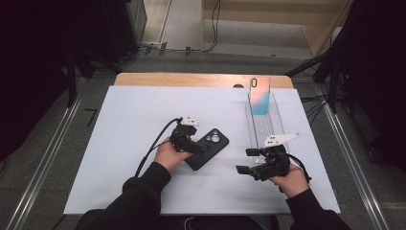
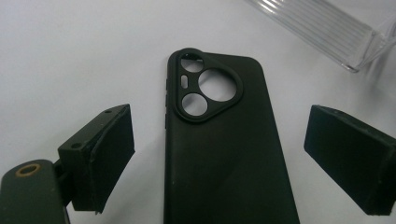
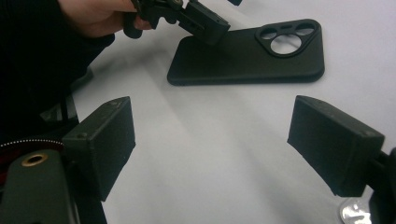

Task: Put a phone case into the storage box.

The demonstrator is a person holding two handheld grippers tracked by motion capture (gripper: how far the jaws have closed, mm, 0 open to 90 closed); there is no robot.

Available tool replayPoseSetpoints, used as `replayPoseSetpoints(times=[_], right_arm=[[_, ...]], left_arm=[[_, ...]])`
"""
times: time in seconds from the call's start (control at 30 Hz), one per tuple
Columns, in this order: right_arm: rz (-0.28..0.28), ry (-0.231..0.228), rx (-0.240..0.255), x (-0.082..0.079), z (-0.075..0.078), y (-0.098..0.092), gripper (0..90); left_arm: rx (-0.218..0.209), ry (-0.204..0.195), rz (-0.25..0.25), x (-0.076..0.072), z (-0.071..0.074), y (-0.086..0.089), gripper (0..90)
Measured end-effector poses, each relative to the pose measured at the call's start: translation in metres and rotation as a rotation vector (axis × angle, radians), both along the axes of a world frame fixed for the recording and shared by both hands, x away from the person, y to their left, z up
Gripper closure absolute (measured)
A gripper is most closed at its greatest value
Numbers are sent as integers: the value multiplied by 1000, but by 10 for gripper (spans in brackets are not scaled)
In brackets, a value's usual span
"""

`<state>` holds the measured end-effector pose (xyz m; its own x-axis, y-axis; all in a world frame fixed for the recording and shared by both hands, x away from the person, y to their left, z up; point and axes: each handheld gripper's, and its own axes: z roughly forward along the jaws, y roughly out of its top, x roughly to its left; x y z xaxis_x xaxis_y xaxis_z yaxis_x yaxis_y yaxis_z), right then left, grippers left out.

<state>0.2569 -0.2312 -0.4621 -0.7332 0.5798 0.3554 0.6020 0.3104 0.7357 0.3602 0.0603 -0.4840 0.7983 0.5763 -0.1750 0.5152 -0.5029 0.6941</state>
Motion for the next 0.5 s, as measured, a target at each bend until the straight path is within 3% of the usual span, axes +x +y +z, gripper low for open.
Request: replayPoseSetpoints(times=[0.5], right_arm=[[6, 2, -4, 0, -2, 1, 131]], left_arm=[[11, -3, 5, -3, -8, -3, 91]])
